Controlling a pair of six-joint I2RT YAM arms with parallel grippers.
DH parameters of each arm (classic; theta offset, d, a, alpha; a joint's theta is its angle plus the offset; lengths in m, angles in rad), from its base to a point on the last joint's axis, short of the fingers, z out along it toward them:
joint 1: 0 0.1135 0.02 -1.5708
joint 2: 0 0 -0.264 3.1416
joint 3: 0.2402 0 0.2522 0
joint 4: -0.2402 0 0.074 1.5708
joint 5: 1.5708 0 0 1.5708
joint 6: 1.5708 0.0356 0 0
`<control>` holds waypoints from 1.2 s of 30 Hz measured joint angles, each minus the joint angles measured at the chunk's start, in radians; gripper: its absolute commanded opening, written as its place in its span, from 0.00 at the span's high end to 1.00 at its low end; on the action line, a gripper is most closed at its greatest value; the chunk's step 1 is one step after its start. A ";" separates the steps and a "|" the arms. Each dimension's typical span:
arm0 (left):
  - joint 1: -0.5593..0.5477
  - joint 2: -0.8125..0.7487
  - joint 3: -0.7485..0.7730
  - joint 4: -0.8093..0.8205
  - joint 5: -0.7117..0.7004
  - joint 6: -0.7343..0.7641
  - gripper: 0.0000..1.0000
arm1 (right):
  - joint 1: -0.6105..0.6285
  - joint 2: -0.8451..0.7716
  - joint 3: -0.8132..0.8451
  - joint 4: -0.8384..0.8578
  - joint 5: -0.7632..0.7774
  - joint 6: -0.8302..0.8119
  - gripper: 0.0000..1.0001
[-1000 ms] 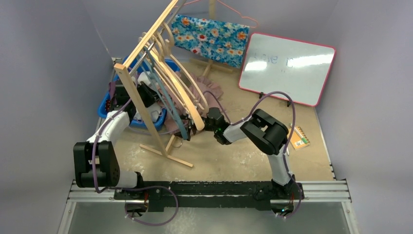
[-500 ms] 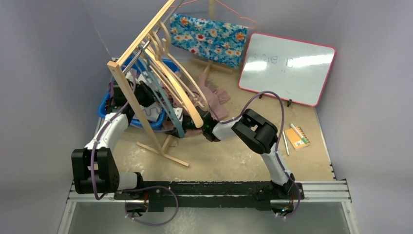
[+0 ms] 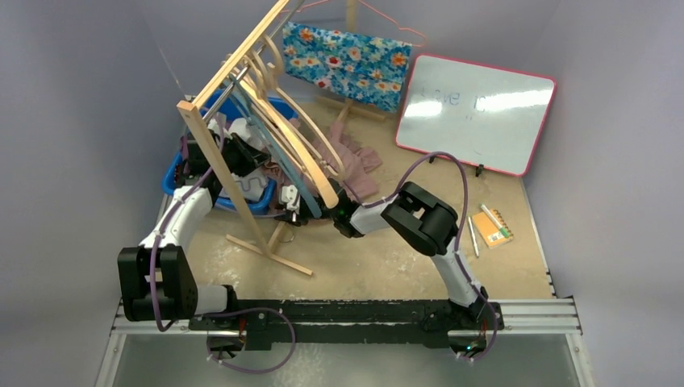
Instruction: Remove the skirt from the hanger
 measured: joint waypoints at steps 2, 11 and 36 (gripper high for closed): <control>0.000 -0.003 0.000 -0.002 0.000 0.001 1.00 | 0.002 0.000 -0.002 0.002 -0.006 0.008 0.82; -0.003 -0.005 0.164 -0.223 -0.079 0.152 1.00 | -0.064 -0.136 -0.126 -0.061 -0.164 0.147 1.00; -0.027 0.025 0.050 -0.109 0.086 0.039 1.00 | -0.214 -0.263 -0.289 -0.004 -0.338 0.613 1.00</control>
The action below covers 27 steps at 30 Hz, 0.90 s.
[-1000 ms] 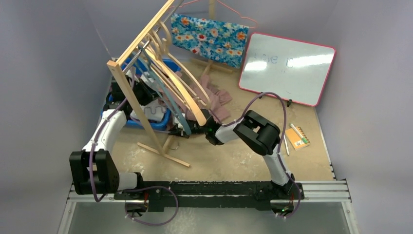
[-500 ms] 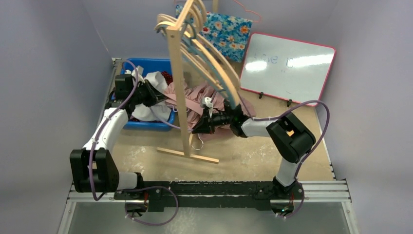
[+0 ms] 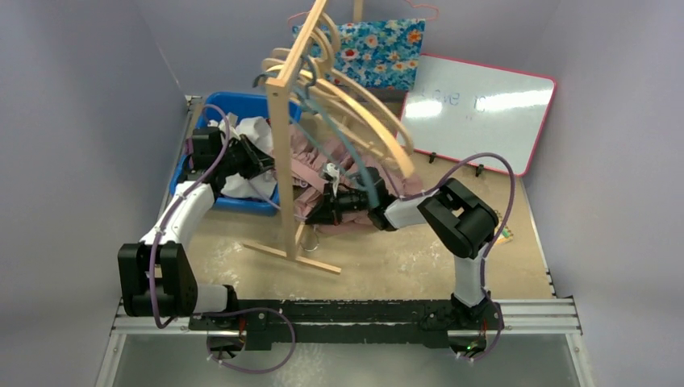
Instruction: Remove the skirt from the hanger
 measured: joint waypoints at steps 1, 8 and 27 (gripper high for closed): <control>0.001 -0.002 0.000 -0.001 -0.004 0.006 1.00 | 0.018 0.014 0.013 0.005 0.014 0.014 0.98; 0.016 -0.016 0.000 -0.045 -0.026 0.051 1.00 | 0.140 0.090 0.087 0.030 0.159 0.108 0.72; 0.021 -0.132 0.000 -0.103 0.017 0.075 1.00 | 0.198 0.096 0.131 -0.024 0.285 -0.181 0.33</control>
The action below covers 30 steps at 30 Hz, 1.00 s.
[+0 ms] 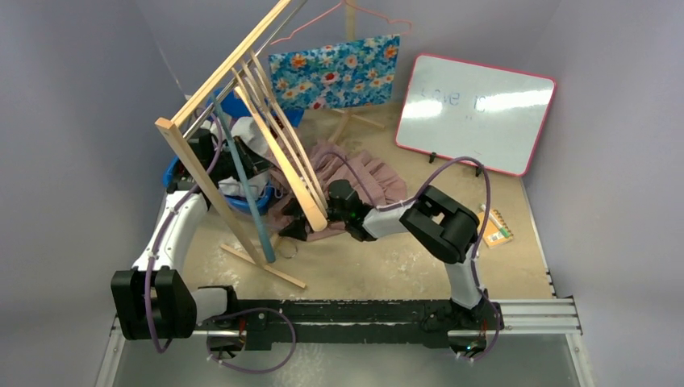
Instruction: Remove the skirt from the hanger
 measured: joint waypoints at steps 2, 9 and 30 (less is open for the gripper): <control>0.000 0.000 0.000 -0.007 0.000 0.000 1.00 | 0.034 0.000 0.015 0.019 0.012 -0.044 0.36; 0.001 -0.011 0.000 -0.011 0.006 -0.011 1.00 | 0.085 0.088 0.184 0.018 0.081 -0.155 0.43; 0.001 -0.142 0.082 -0.124 -0.117 0.011 1.00 | 0.088 -0.056 0.175 -0.190 0.103 0.041 1.00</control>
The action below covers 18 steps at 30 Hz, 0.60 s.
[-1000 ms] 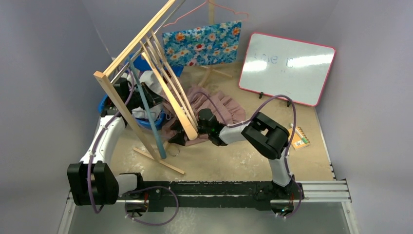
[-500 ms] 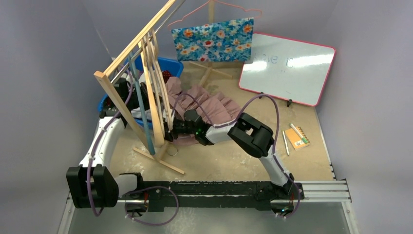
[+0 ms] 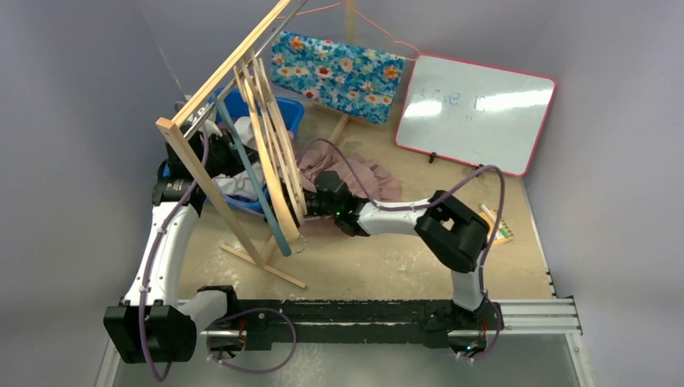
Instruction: Remove the skirt from the hanger
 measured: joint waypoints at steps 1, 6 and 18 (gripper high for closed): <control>0.000 0.005 0.010 -0.002 -0.002 0.007 1.00 | -0.007 -0.031 -0.019 -0.001 -0.013 0.018 1.00; 0.000 0.029 0.024 -0.004 -0.009 0.006 1.00 | -0.076 -0.100 -0.089 0.019 -0.135 0.089 1.00; -0.001 0.124 0.022 -0.018 0.044 -0.011 1.00 | -0.144 -0.160 -0.137 -0.145 -0.397 -0.042 1.00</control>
